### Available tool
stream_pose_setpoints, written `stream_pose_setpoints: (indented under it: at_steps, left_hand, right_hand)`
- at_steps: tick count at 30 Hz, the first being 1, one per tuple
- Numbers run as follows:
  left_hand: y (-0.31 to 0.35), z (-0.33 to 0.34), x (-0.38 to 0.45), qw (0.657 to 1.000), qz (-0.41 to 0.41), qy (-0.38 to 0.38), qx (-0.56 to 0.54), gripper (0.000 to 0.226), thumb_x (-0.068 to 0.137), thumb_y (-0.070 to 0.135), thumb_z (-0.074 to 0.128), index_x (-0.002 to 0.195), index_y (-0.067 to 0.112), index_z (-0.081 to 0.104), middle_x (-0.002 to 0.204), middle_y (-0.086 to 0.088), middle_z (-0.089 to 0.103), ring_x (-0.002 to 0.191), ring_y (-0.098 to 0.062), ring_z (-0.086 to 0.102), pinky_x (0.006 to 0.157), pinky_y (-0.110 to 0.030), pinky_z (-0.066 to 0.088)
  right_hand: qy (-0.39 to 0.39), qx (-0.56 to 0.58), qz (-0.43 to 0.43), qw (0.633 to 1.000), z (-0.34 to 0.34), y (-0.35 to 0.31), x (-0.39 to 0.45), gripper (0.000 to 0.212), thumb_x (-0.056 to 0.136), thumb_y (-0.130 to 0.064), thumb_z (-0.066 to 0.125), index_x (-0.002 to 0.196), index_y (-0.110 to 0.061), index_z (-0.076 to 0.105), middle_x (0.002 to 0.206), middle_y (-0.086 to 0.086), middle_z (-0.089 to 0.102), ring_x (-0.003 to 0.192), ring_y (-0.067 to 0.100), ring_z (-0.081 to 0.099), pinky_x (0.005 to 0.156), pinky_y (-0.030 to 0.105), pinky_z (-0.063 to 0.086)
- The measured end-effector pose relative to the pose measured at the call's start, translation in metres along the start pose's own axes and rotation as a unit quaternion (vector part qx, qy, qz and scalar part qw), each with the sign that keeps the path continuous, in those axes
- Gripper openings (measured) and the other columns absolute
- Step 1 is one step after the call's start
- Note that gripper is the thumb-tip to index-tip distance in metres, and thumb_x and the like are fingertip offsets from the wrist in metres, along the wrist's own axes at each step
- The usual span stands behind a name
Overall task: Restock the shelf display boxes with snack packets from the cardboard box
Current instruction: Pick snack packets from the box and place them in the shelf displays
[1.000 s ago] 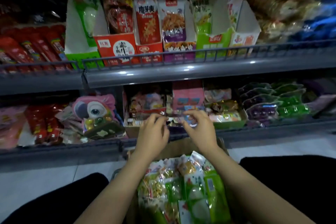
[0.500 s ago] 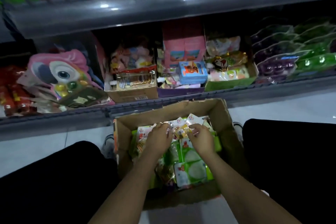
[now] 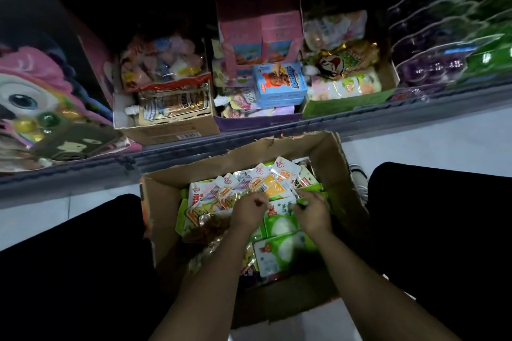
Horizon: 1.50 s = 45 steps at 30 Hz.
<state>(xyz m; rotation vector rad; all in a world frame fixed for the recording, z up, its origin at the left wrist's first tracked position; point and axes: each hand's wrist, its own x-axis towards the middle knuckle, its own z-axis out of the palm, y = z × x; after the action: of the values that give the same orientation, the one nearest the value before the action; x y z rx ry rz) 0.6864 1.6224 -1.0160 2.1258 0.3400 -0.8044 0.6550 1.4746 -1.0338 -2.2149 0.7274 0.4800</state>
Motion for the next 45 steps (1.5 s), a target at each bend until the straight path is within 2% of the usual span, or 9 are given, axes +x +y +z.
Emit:
stream_pose_setpoints:
  at_steps: [8,12,16,22,26,30,35,40,45]
  left_hand:
    - [0.006,-0.009,0.004,0.999,-0.014,-0.011,-0.028,0.007,0.088,0.019,0.064,0.087,0.012,0.066,0.101,-0.002,0.066,0.097,-0.017,0.058,0.081,-0.022,0.040]
    - [0.019,-0.026,-0.001,0.996,-0.007,0.005,-0.091,0.014,0.090,0.025,0.062,0.080,0.014,0.060,0.090,-0.002,0.063,0.087,-0.019,0.057,0.077,-0.029,0.042]
    - [0.037,-0.052,-0.014,0.984,0.002,0.034,-0.176,0.013,0.088,0.025,0.063,0.076,0.021,0.063,0.088,-0.003,0.067,0.086,-0.022,0.063,0.084,-0.040,0.052]
    - [0.081,-0.103,-0.053,0.964,0.048,0.062,-0.255,0.013,0.090,0.021,0.062,0.095,0.009,0.065,0.096,-0.009,0.070,0.088,-0.024,0.066,0.077,-0.032,0.053]
    - [0.110,-0.145,-0.088,0.956,0.109,0.067,-0.264,0.015,0.089,0.025,0.062,0.092,0.011,0.066,0.085,0.001,0.070,0.077,-0.012,0.064,0.063,-0.022,0.050]
    - [0.129,-0.189,-0.127,0.946,0.167,0.055,-0.271,0.009,0.086,0.022,0.066,0.084,0.014,0.068,0.088,-0.002,0.073,0.084,-0.019,0.067,0.083,-0.033,0.051]
    - [0.145,-0.240,-0.177,0.940,0.234,0.049,-0.243,0.010,0.083,0.009,0.067,0.092,0.015,0.069,0.084,0.004,0.074,0.077,-0.008,0.068,0.072,-0.016,0.053]
    - [0.157,-0.283,-0.207,0.914,0.278,0.139,-0.263,0.005,0.082,0.012,0.068,0.086,0.014,0.070,0.081,-0.001,0.074,0.070,-0.014,0.068,0.060,-0.024,0.052]
    - [0.174,-0.314,-0.221,0.870,0.322,0.197,-0.316,0.006,0.081,0.009,0.069,0.081,0.015,0.071,0.079,-0.001,0.074,0.074,-0.016,0.070,0.075,-0.033,0.055]
  right_hand:
    - [0.025,0.058,-0.012,0.998,-0.005,-0.006,-0.001,0.004,0.080,-0.014,0.071,0.081,-0.015,0.068,0.102,0.009,0.063,0.101,0.030,0.054,0.078,0.026,0.036]
    - [-0.004,0.173,-0.035,0.984,-0.017,-0.028,-0.004,0.032,0.085,-0.005,0.064,0.064,-0.019,0.044,0.066,-0.003,0.050,0.075,0.017,0.049,0.059,0.017,0.034]
    - [-0.010,0.238,-0.071,0.968,-0.036,-0.062,-0.013,0.029,0.086,-0.005,0.062,0.067,-0.019,0.045,0.061,-0.007,0.046,0.064,0.011,0.044,0.066,0.024,0.036]
    - [-0.021,0.283,-0.156,0.946,-0.076,-0.118,-0.041,0.023,0.089,-0.012,0.061,0.071,-0.018,0.048,0.060,-0.002,0.046,0.065,0.014,0.044,0.068,0.029,0.036]
    - [-0.010,0.291,-0.201,0.935,-0.109,-0.164,-0.070,0.022,0.090,-0.014,0.061,0.071,-0.018,0.049,0.062,0.003,0.046,0.060,0.011,0.043,0.064,0.021,0.037]
    - [-0.009,0.304,-0.258,0.917,-0.138,-0.210,-0.101,0.016,0.088,-0.017,0.063,0.075,-0.020,0.054,0.077,0.006,0.061,0.073,0.015,0.056,0.074,0.028,0.043]
    - [-0.013,0.339,-0.323,0.883,-0.166,-0.269,-0.135,0.020,0.085,-0.014,0.066,0.070,-0.023,0.056,0.065,-0.003,0.061,0.065,0.014,0.058,0.067,0.034,0.047]
    - [-0.032,0.354,-0.372,0.857,-0.186,-0.325,-0.166,0.014,0.085,-0.021,0.067,0.074,-0.021,0.059,0.074,0.001,0.066,0.071,0.017,0.060,0.072,0.031,0.047]
    - [-0.115,0.290,-0.416,0.854,-0.206,-0.372,-0.185,0.010,0.083,-0.018,0.069,0.091,-0.012,0.068,0.093,0.009,0.073,0.088,0.024,0.069,0.085,0.039,0.055]
